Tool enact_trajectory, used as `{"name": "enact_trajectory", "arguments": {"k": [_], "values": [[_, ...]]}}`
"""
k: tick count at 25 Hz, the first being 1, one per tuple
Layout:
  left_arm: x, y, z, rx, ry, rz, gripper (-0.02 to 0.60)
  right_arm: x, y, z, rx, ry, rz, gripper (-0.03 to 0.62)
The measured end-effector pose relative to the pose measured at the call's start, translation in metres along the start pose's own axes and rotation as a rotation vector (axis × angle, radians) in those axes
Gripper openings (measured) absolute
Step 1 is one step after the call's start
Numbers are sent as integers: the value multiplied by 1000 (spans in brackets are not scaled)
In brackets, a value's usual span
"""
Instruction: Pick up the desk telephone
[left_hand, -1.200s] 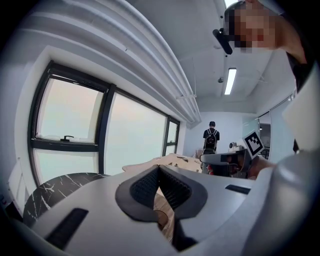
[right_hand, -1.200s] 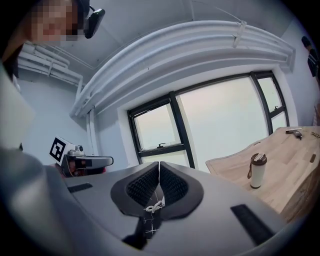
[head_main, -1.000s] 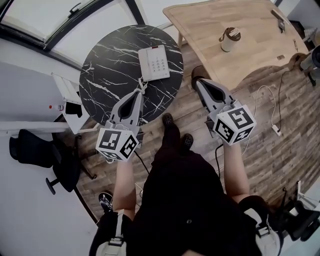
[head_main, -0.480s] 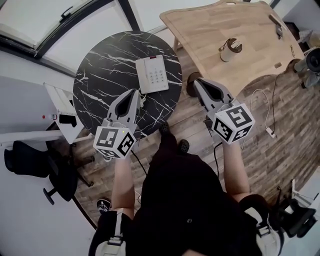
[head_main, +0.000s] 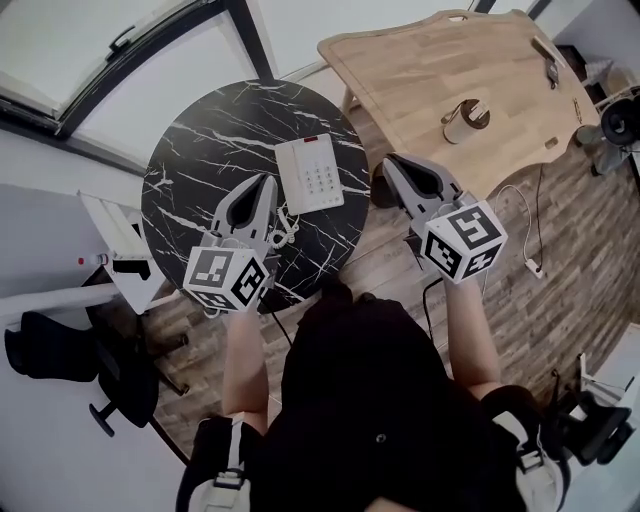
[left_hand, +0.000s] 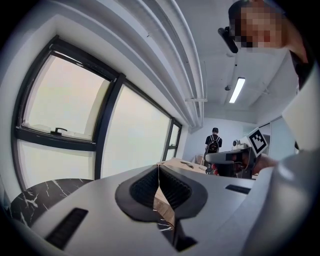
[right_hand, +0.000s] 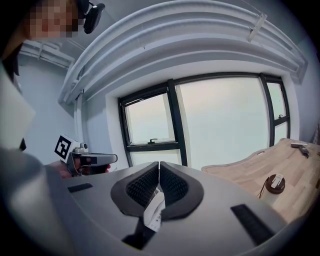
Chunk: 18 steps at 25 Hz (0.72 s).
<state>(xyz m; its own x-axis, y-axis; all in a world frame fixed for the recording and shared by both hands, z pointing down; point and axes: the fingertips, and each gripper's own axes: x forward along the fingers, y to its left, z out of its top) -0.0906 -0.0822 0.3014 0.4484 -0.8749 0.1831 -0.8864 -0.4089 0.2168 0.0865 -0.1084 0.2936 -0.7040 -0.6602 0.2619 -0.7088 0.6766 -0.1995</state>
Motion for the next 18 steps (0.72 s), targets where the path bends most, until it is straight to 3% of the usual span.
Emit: {"name": "enact_trajectory", "arguments": {"k": [10, 18], "values": [[18, 40, -27, -54, 67, -34, 17, 37, 3, -16, 11, 65, -36, 32], [30, 58, -65, -106, 146, -31, 17, 62, -5, -53, 47, 157, -36, 32]]}}
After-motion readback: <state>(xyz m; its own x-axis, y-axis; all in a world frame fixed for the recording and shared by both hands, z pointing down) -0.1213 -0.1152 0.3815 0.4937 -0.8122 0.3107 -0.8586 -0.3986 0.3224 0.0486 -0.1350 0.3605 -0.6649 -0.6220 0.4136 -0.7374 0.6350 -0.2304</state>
